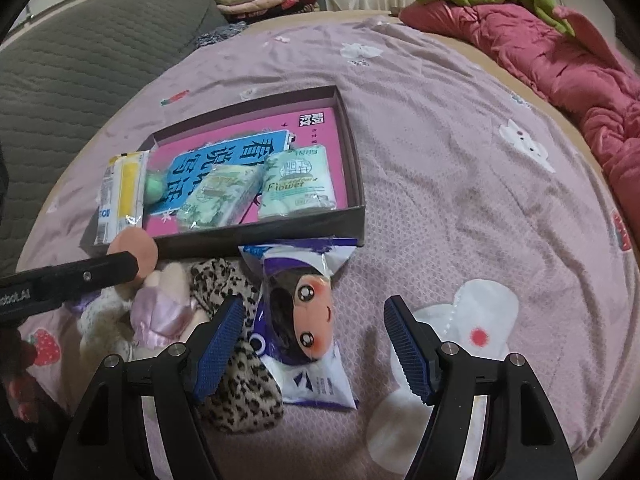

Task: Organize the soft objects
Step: 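Grasp the cartoon-face snack bag with the right tool while the left tool approaches the beige sponge, then close the left tool on the beige egg-shaped makeup sponge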

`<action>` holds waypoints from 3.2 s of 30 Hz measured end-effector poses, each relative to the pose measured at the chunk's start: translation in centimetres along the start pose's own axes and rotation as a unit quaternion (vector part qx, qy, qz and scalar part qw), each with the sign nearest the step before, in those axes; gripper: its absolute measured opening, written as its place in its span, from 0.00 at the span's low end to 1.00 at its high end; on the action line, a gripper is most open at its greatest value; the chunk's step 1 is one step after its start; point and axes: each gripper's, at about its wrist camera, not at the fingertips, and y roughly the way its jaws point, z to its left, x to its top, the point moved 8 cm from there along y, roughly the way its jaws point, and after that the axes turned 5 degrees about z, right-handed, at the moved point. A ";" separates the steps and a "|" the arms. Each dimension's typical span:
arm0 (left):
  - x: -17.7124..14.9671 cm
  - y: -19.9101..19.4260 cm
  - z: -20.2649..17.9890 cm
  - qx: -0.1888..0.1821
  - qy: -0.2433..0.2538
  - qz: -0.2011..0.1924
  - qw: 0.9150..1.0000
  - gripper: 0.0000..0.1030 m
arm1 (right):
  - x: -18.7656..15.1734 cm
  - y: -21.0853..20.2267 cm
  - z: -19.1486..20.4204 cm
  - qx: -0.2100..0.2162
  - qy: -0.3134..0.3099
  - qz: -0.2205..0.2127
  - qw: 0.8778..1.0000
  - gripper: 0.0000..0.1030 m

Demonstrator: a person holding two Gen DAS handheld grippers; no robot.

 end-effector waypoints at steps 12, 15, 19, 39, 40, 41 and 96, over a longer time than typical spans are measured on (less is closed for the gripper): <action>0.5 1.2 0.3 -0.011 -0.011 0.013 1.000 0.58 | 0.4 2.1 -0.5 -0.009 0.013 0.012 1.000 0.72; 0.4 1.7 0.4 -0.013 -0.013 0.019 1.000 0.53 | 0.3 2.4 -0.6 -0.009 0.014 0.013 1.000 0.72; 0.5 2.0 0.5 -0.018 -0.018 0.019 0.999 0.52 | 0.4 2.5 -0.5 0.003 0.017 0.012 1.000 0.67; 1.1 0.6 0.7 -0.041 -0.032 0.003 0.999 0.43 | 0.9 0.3 -0.7 0.022 0.018 -0.015 0.999 0.30; 1.1 0.3 0.6 -0.042 -0.030 0.001 0.999 0.43 | 0.9 0.1 -0.8 0.013 0.013 -0.017 1.000 0.30; 1.2 0.1 0.6 -0.043 -0.029 -0.002 0.999 0.43 | 0.9 0.0 -0.8 0.011 0.011 -0.019 1.000 0.30; 1.0 1.2 0.1 0.020 0.025 0.002 0.999 0.40 | 0.9 -1.6 -1.5 0.027 0.031 -0.026 0.999 0.30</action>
